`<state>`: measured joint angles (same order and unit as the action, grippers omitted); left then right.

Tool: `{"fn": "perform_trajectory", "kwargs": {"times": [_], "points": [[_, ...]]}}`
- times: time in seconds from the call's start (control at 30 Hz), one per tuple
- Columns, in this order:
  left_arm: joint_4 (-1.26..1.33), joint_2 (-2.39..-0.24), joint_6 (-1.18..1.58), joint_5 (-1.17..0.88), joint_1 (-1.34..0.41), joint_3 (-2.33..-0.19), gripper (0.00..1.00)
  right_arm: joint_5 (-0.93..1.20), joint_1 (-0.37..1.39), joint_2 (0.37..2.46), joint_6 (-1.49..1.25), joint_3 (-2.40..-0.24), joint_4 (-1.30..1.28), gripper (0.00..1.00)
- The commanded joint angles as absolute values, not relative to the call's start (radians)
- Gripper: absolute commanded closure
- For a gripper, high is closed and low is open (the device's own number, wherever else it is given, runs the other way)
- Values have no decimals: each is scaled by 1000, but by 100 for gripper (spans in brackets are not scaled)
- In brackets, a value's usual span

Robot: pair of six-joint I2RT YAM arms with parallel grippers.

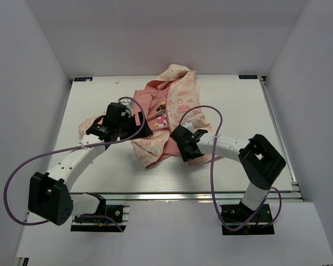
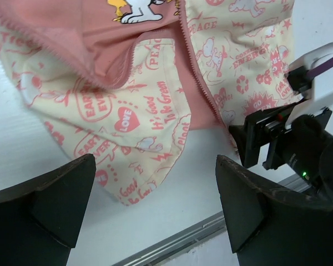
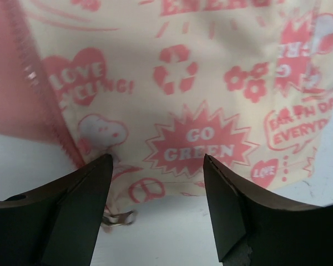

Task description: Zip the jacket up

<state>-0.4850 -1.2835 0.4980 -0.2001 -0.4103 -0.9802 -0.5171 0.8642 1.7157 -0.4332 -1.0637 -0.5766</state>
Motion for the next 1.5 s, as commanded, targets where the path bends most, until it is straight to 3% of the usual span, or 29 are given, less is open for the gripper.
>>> {"fn": "perform_trajectory", "kwargs": {"times": [0.0,0.2,0.43,0.67,0.83,1.0,1.03,1.27,1.47], "points": [[-518,-1217,511,-157,-405,-951,2,-485,914,1706,-408,-1062,-537,29],[-557,-1207,499,-138,-405,-957,2,-296,968,1666,-383,-1035,-454,31],[-525,-1291,479,-206,-460,-989,2,-465,945,1531,-560,-1013,-584,26],[-612,-1500,379,35,-664,-1144,2,-168,663,1292,-560,-827,-514,23],[-624,-1637,298,143,-727,-1238,2,-83,632,1190,-532,-778,-502,11],[-670,-1801,290,218,-744,-1324,2,-69,612,1186,-520,-784,-503,11],[-676,-1816,294,235,-744,-1351,5,-66,609,1184,-519,-785,-502,11],[-715,-1824,291,301,-765,-1396,98,-49,598,1172,-505,-778,-495,11],[-758,-1677,294,342,-865,-1362,100,-9,595,1160,-492,-773,-476,11]]}}
